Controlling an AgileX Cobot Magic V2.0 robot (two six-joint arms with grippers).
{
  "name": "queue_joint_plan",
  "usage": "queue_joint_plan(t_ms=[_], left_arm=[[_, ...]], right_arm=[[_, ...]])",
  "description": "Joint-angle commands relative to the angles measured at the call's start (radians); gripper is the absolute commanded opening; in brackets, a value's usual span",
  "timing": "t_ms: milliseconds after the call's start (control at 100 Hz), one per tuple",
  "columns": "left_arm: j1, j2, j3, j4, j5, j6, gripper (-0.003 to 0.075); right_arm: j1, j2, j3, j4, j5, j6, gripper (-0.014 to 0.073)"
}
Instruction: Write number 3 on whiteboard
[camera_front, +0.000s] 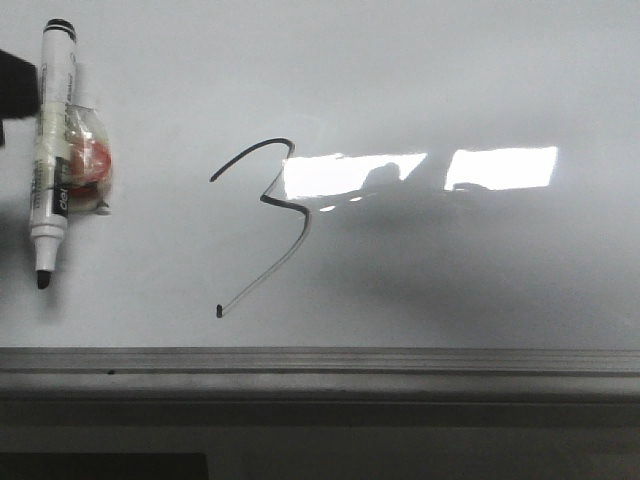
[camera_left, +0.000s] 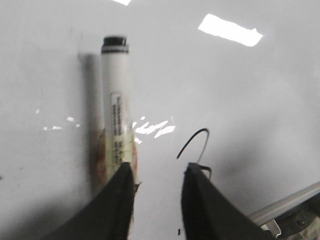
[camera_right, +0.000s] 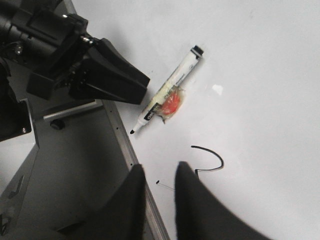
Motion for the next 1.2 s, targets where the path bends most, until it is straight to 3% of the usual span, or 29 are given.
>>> queue_joint_plan(t_ms=[0,110,360,540,750,1190], left_arm=[[0.003,-0.081,-0.029,0.025,-0.012,0.073,-0.0017],[0.003,-0.165,-0.011,0.076,-0.021,0.112,-0.002],[0.003,-0.367,0.057,0.316,-0.04,0.138,-0.002],[0.003,-0.446,0.091,0.322,-0.034,0.138,-0.002],[0.003,-0.459,0.092,0.304,-0.016,0.138,-0.002],[0.003,-0.459,0.093,0.304,-0.016,0.138,-0.002]], right_arm=[[-0.014,-0.069,-0.007,0.001,-0.076,0.007,-0.005],[-0.015,-0.168,0.075,0.001,-0.129,0.007,-0.005],[-0.015,-0.533,0.444,0.001,-0.43,0.007,-0.005],[-0.015,-0.76,0.663,0.001,-0.549,0.007,-0.005],[-0.015,-0.865,0.744,0.008,-0.521,0.007,-0.0051],[-0.015,-0.865,0.755,0.008,-0.511,0.007,-0.0051]])
